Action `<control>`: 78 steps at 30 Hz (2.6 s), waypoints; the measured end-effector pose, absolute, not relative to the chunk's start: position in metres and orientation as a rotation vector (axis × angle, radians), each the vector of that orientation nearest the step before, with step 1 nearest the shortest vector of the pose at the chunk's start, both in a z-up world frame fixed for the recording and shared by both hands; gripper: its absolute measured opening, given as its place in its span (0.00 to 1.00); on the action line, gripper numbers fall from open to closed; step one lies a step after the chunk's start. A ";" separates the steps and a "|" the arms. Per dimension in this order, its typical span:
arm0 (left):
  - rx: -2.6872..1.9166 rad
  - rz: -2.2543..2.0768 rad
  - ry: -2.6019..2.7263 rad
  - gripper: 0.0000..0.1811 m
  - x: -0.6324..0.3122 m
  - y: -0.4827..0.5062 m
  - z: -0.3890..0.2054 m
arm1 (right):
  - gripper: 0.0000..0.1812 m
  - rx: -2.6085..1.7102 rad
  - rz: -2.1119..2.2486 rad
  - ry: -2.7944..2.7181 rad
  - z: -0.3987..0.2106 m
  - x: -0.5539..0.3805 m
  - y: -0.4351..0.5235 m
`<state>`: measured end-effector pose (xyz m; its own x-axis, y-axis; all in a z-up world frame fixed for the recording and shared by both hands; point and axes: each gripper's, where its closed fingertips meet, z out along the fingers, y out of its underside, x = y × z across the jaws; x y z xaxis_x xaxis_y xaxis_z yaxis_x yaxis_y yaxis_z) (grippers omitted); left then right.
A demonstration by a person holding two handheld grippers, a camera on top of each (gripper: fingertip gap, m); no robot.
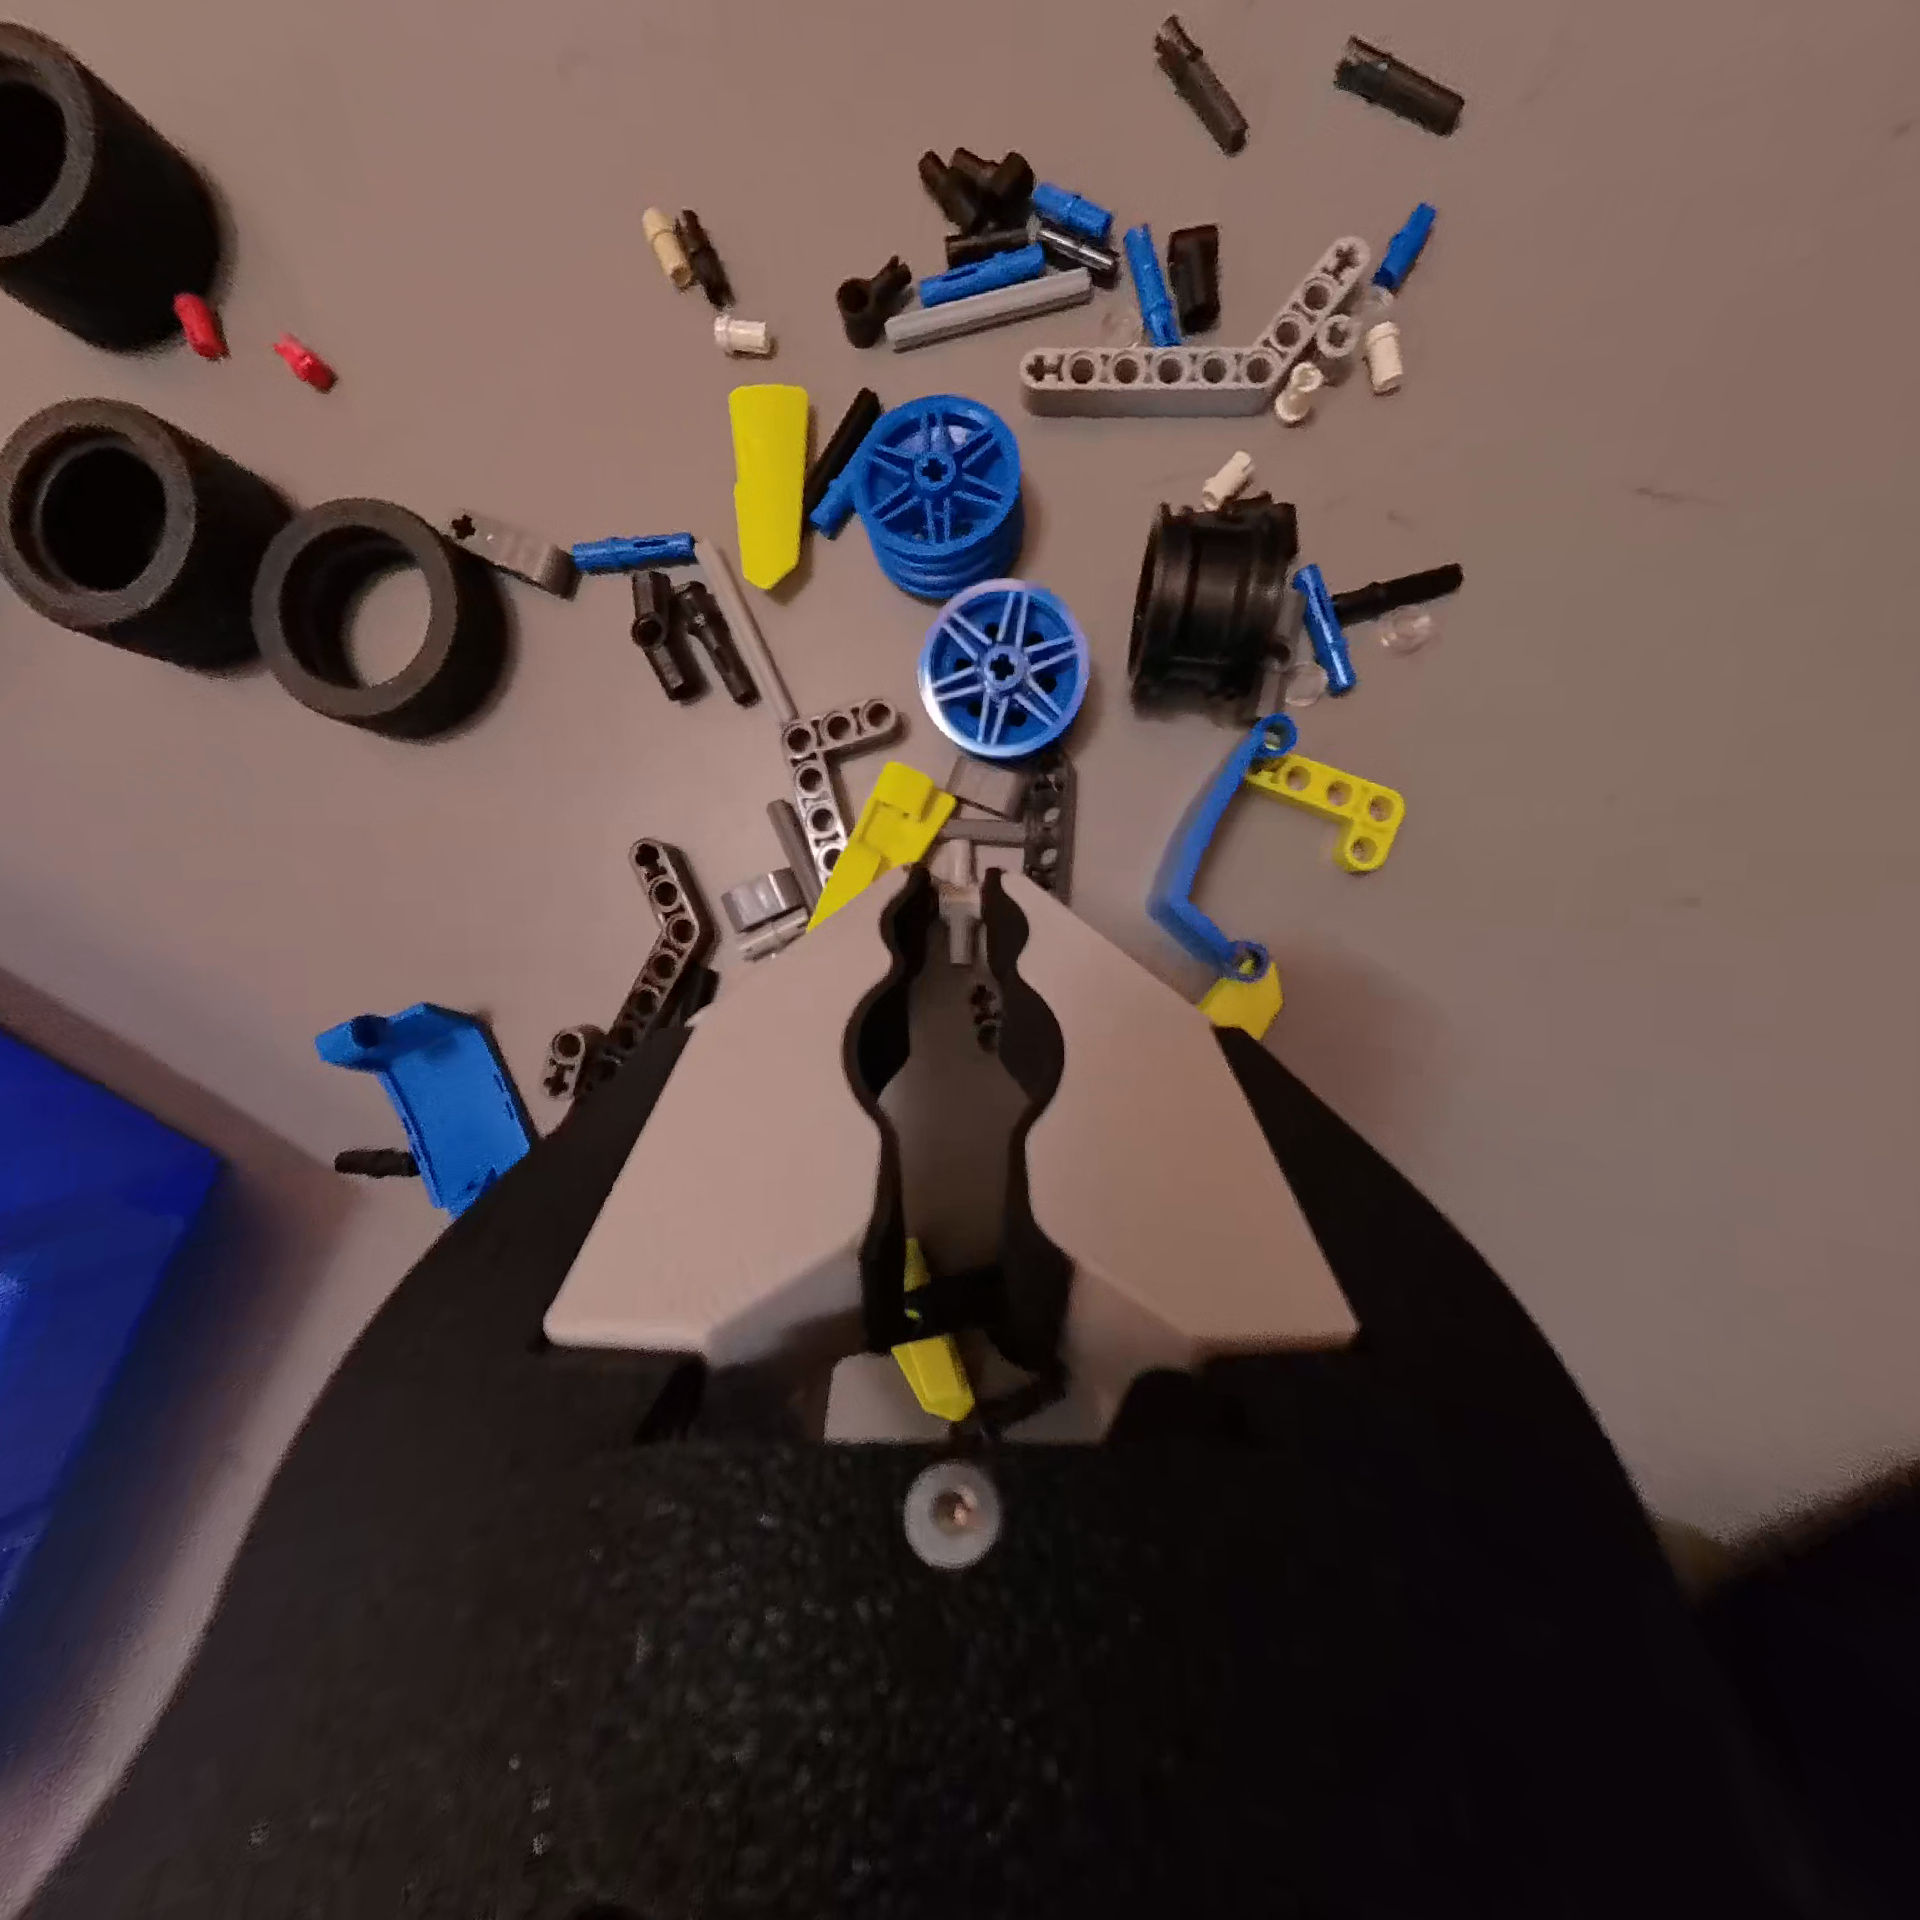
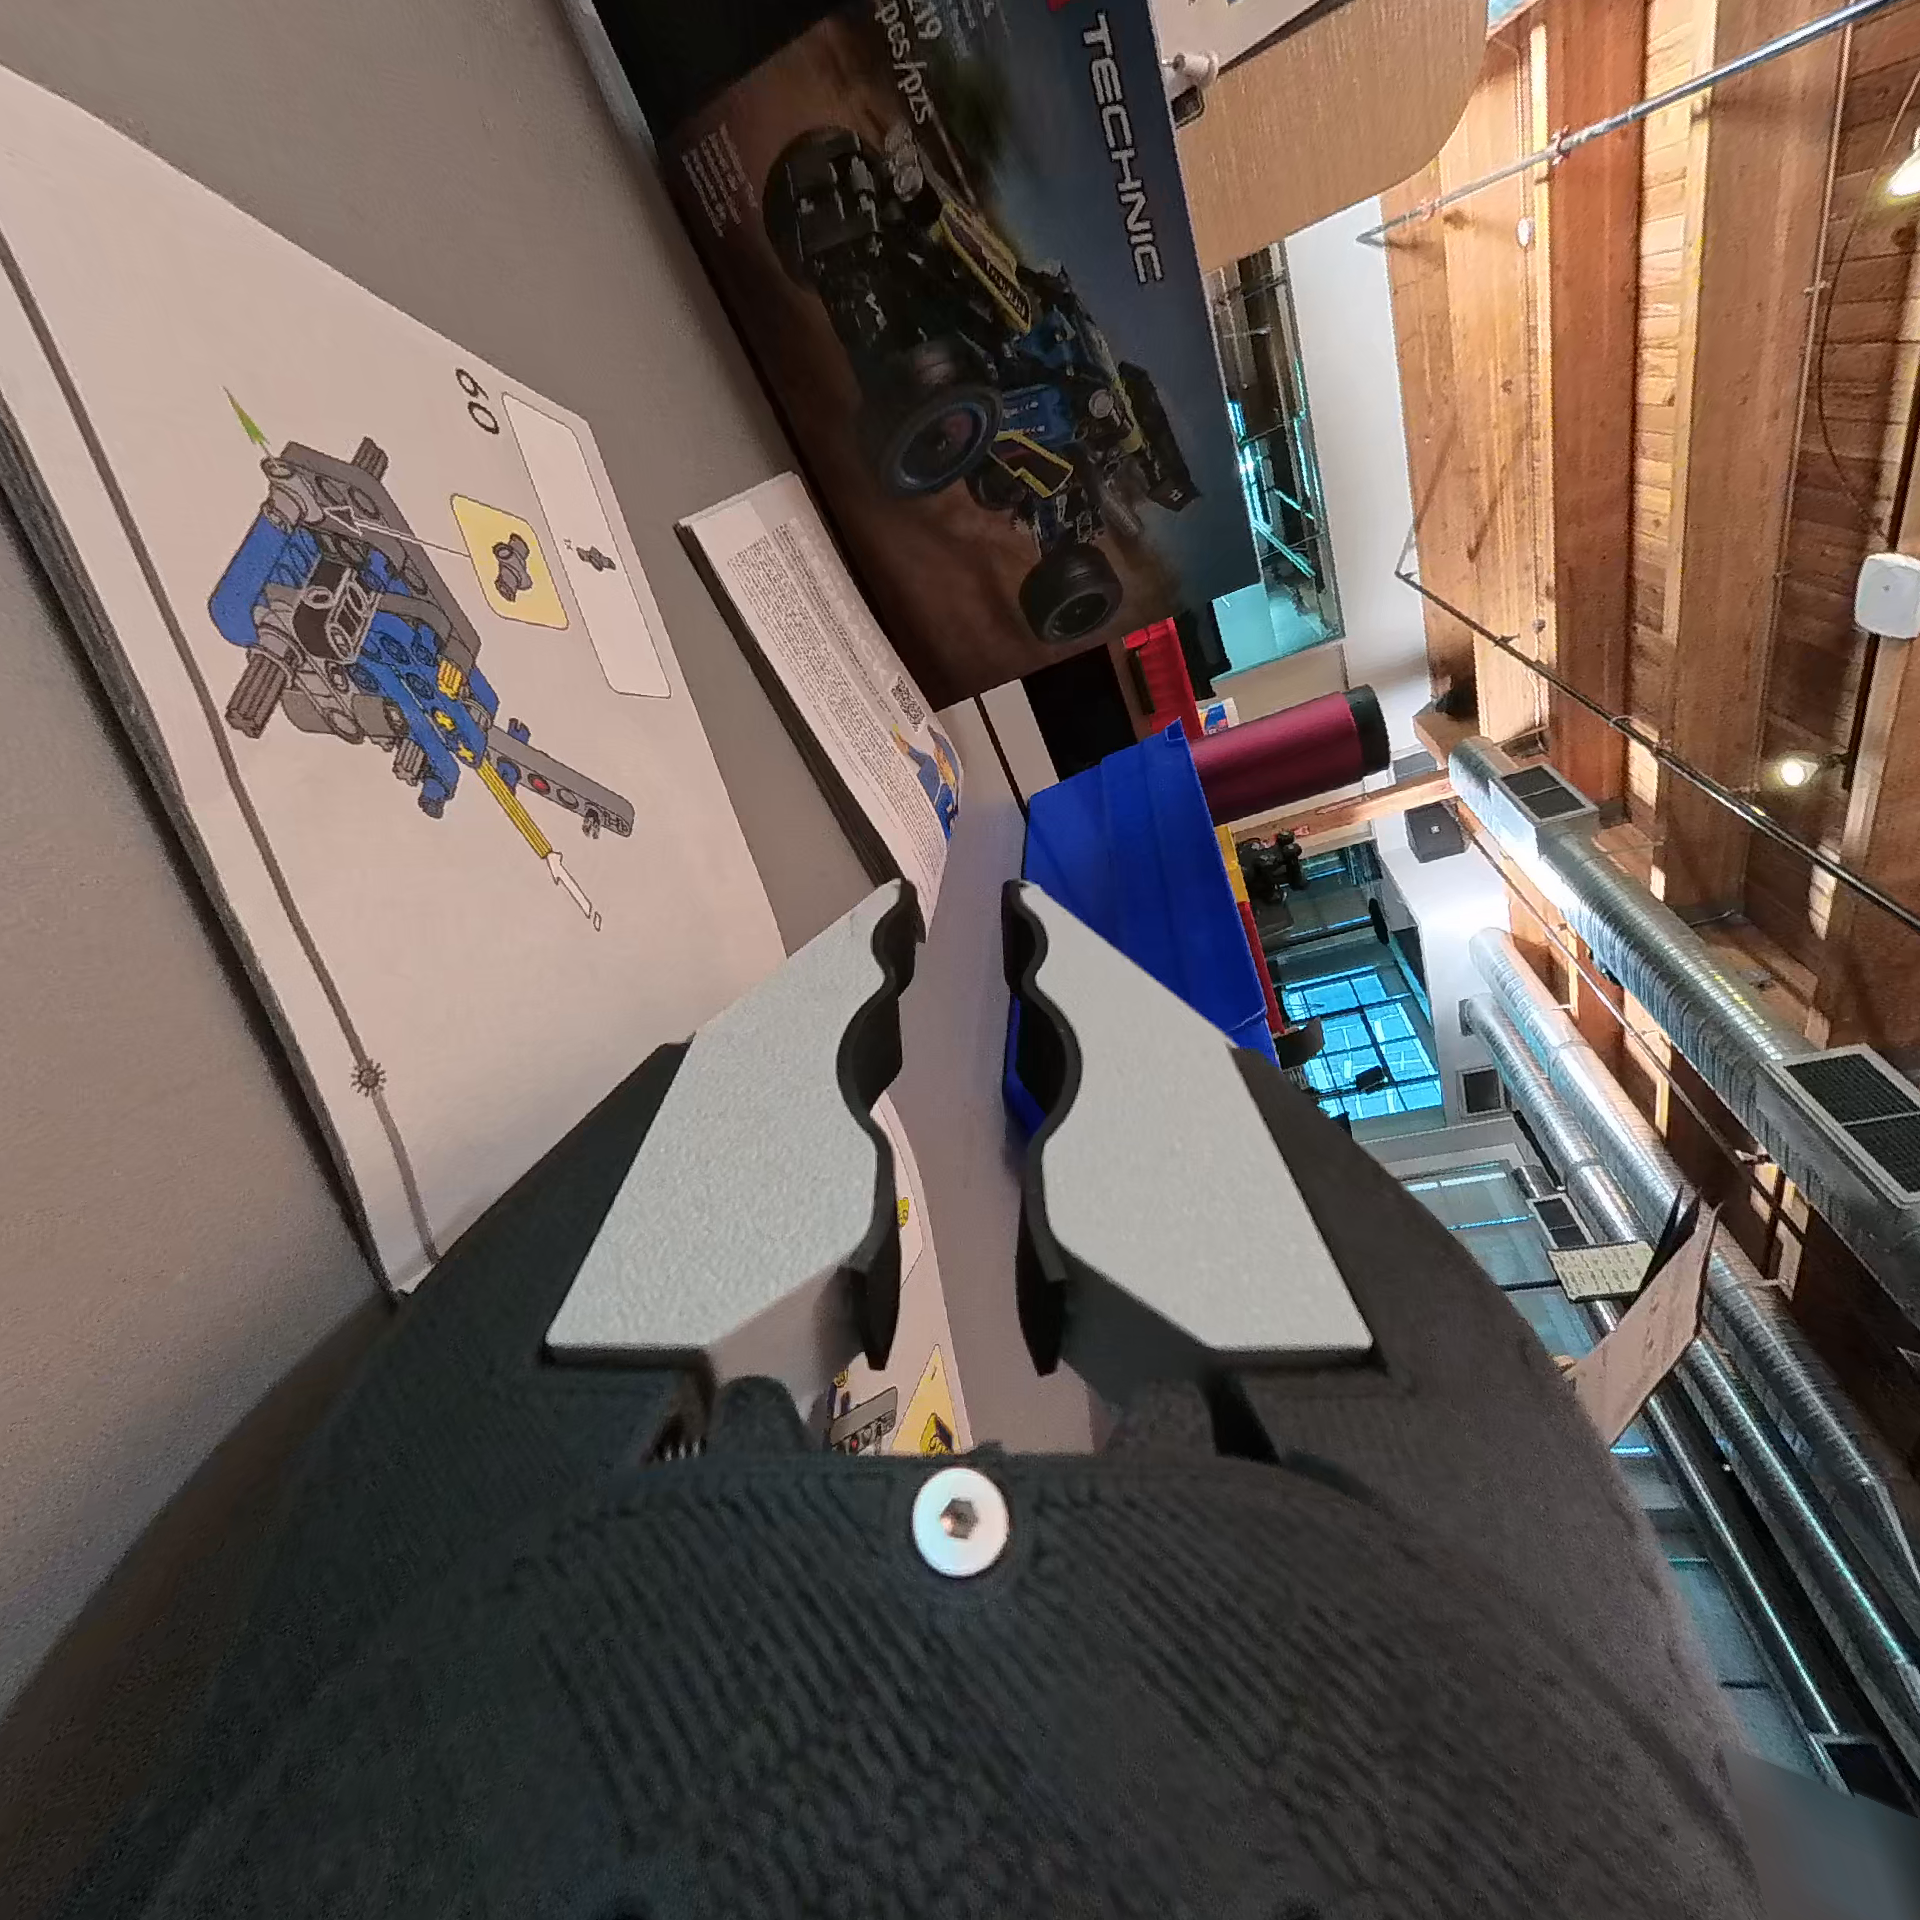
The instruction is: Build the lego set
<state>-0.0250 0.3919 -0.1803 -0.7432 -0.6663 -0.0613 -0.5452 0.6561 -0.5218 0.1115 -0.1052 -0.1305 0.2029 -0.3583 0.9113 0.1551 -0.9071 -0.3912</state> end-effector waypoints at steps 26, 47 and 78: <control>-1.103 -0.752 2.592 0.05 -0.024 0.391 -0.181 | 0.08 -2.074 -1.712 0.192 -0.130 0.109 -0.104; -1.115 -0.613 2.616 0.03 -0.027 0.394 -0.187 | 0.08 -2.074 -1.701 0.187 -0.130 0.108 -0.103; -0.165 -1.104 2.733 0.02 -0.091 0.078 -0.177 | 0.05 -1.923 -1.616 0.138 -0.113 0.083 -0.081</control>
<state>-0.0911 0.0779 -0.1767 -0.9759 -0.1728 -0.1330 -0.0319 0.7164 -0.6970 0.0829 -0.0812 -0.1127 0.2477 -0.4524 0.8567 0.3001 -0.8049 -0.5119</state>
